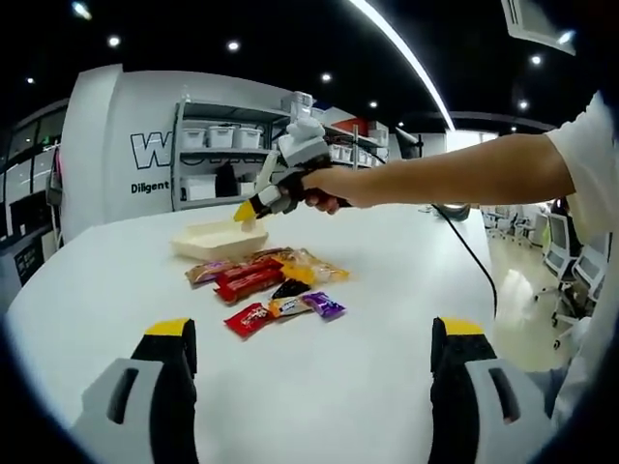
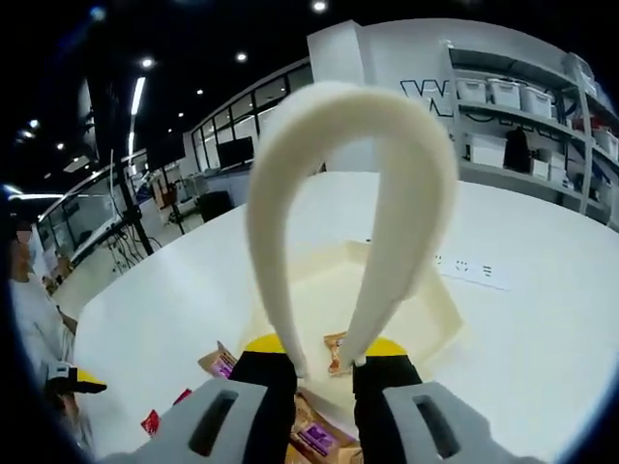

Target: Place the target food into the container with the food tongs after gripping and lifting it, then release it inside without dropping or visibly crushing the food.

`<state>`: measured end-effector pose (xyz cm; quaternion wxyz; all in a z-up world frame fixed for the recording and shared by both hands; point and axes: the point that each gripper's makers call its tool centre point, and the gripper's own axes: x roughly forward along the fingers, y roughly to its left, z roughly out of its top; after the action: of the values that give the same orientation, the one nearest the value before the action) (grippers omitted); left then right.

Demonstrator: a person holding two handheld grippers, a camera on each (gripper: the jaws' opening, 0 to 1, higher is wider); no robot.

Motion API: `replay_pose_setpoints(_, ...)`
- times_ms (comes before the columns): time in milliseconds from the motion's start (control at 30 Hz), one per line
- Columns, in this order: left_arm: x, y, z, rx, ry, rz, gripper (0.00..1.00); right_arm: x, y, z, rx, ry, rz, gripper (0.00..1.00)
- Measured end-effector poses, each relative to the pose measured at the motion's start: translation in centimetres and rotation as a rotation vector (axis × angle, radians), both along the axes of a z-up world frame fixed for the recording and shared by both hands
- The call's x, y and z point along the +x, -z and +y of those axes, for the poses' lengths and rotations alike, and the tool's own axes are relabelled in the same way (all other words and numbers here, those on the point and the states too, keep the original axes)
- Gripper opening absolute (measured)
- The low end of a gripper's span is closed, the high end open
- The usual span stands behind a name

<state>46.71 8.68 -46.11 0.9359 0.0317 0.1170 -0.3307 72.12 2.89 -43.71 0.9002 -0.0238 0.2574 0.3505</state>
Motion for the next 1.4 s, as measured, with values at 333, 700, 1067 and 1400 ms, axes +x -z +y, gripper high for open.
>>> replay_pose_setpoints(333, -0.7, -0.1, 0.2, 0.016, -0.011, 0.019, 0.99, -3.0, -1.5, 0.3, -0.007, -0.11, -0.005, 0.16)
replay_pose_setpoints(700, -1.1, -1.0, 0.4, 0.004, -0.028, 0.006, 0.99, -7.2, -2.5, 0.0, 0.037, -0.184, 0.017, 0.17)
replay_pose_setpoints(1067, -2.0, -1.2, 0.7, 0.0, -0.063, 0.021, 0.99, -11.1, -0.7, -0.5, 0.002, -0.267, 0.07, 0.17)
replay_pose_setpoints(1400, -2.7, -1.8, 0.9, 0.028, -0.054, 0.008, 0.99, -13.3, 0.9, -1.4, -0.019, -0.287, 0.116, 0.17)
